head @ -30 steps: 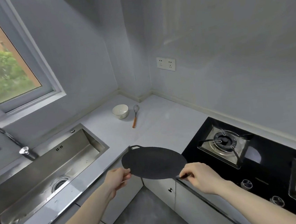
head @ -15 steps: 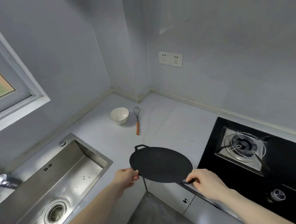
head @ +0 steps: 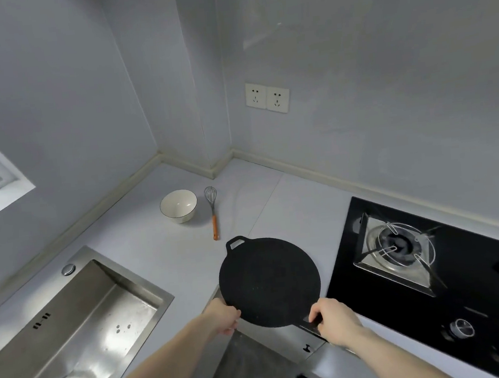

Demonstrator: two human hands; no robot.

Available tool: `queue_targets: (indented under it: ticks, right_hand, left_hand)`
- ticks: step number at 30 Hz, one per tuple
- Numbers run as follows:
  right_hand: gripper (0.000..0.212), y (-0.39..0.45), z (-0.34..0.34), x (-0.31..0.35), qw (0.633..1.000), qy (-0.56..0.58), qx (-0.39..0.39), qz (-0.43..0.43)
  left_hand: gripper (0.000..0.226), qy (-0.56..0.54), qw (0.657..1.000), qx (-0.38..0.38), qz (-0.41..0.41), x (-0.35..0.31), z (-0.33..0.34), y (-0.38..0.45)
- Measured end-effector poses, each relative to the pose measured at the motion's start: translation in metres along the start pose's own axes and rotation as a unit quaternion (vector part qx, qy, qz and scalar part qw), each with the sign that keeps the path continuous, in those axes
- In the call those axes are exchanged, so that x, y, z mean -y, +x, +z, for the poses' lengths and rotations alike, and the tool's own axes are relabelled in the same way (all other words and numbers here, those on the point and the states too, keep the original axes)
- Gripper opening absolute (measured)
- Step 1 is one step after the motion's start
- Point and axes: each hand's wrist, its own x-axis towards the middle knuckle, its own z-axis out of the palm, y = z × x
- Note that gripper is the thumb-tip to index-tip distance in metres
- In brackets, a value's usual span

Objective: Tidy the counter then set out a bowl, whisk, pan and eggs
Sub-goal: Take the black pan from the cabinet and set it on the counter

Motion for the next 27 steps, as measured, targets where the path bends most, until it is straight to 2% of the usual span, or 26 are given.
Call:
queue_targets:
  ticks: [1, 5, 8, 10, 13, 15, 17, 21, 27]
  right_hand:
    - [0.024, 0.003, 0.000, 0.002, 1.000, -0.003, 0.001, 0.005]
    - [0.025, 0.023, -0.007, -0.004, 1.000, -0.009, 0.005, 0.014]
    - [0.024, 0.046, -0.015, -0.011, 1.000, -0.014, 0.007, 0.004]
    - [0.023, 0.058, -0.016, -0.012, 1.000, -0.016, 0.013, 0.007]
    - [0.025, 0.072, -0.014, -0.010, 0.999, -0.028, 0.017, 0.020]
    - [0.027, 0.078, -0.015, -0.006, 0.998, -0.038, 0.016, 0.039]
    - [0.029, 0.086, -0.016, -0.003, 0.998, -0.039, 0.008, 0.057]
    - [0.024, 0.097, -0.021, 0.008, 0.995, -0.016, 0.008, 0.097]
    - [0.044, 0.111, -0.022, 0.022, 0.991, 0.016, -0.014, 0.131]
  left_hand:
    - [0.003, 0.014, 1.000, -0.001, 0.008, -0.004, 0.002, 0.001]
    - [0.016, 0.068, 0.997, -0.020, 0.027, -0.024, 0.010, 0.014]
    - [0.059, 0.046, 0.999, -0.025, 0.013, -0.034, 0.012, 0.034]
    - [0.072, 0.022, 0.999, -0.024, 0.016, -0.038, 0.015, 0.040]
    - [0.064, 0.071, 0.995, -0.041, 0.050, -0.040, 0.018, 0.044]
    - [0.065, 0.180, 0.977, -0.075, 0.086, -0.037, 0.017, 0.046]
    - [0.071, 0.272, 0.951, -0.077, 0.126, -0.038, 0.013, 0.047]
    - [0.076, 0.459, 0.872, -0.014, 0.170, -0.040, 0.001, 0.057]
    - [0.083, 0.555, 0.808, 0.034, 0.194, -0.042, -0.016, 0.094]
